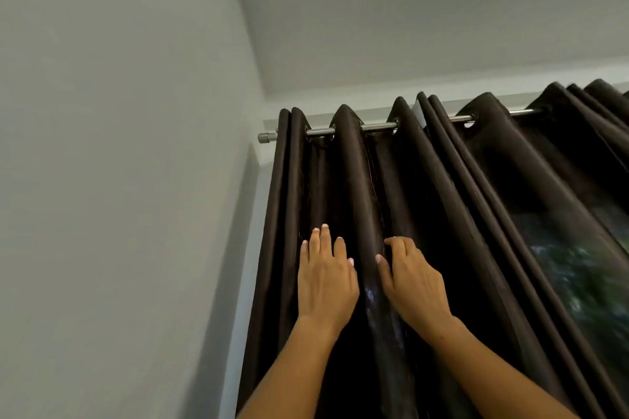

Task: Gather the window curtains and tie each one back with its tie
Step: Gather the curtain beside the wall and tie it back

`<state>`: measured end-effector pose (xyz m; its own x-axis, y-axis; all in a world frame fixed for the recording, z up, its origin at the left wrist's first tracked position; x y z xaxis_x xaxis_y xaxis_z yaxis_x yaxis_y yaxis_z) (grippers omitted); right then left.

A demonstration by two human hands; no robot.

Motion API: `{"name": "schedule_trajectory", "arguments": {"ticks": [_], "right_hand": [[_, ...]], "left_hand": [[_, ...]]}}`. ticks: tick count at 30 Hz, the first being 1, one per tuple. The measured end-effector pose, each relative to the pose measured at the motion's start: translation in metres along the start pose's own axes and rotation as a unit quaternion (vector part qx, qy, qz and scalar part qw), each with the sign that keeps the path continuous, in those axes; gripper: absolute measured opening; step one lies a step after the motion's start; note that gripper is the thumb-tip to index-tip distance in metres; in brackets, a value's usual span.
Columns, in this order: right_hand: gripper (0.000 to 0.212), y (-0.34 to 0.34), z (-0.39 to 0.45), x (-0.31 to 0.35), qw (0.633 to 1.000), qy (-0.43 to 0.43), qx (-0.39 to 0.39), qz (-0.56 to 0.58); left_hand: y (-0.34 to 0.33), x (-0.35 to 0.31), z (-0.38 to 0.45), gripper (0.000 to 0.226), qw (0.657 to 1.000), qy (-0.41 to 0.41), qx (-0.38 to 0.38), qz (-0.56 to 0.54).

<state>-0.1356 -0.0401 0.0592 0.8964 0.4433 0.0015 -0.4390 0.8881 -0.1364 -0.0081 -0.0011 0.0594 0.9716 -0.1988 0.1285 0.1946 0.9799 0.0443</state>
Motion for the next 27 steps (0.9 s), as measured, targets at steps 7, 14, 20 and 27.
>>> {"name": "schedule_trajectory", "arguments": {"ticks": [7,14,20,27], "right_hand": [[0.061,-0.032,0.037,0.004,0.995,-0.036,0.079,-0.046],[0.072,-0.064,0.057,0.007,0.985,-0.036,0.159,-0.048],[0.027,-0.078,0.069,0.004,0.977,-0.047,0.198,0.055],[0.05,-0.089,0.077,0.001,0.917,-0.002,0.321,0.237]], "left_hand": [[-0.017,0.054,0.026,0.063,0.989,0.102,0.03,0.101],[-0.033,0.077,0.031,0.045,0.982,0.159,0.073,-0.069],[-0.058,0.035,0.04,0.048,0.979,0.109,0.054,-0.165],[-0.082,0.024,0.049,0.057,0.98,0.09,0.122,-0.132]]}}
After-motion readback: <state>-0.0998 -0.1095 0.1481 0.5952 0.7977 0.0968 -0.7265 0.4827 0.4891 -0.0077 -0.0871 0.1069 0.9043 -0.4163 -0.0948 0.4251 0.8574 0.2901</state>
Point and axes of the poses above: each hand's wrist, its own z-axis towards the middle knuckle, its own y-axis out of the back of the hand, x = y × z, the point moved 6 cm from there along z, towards the middle knuckle, and after that the axes turned 8 degrees about -z, right-handed, at the moved point
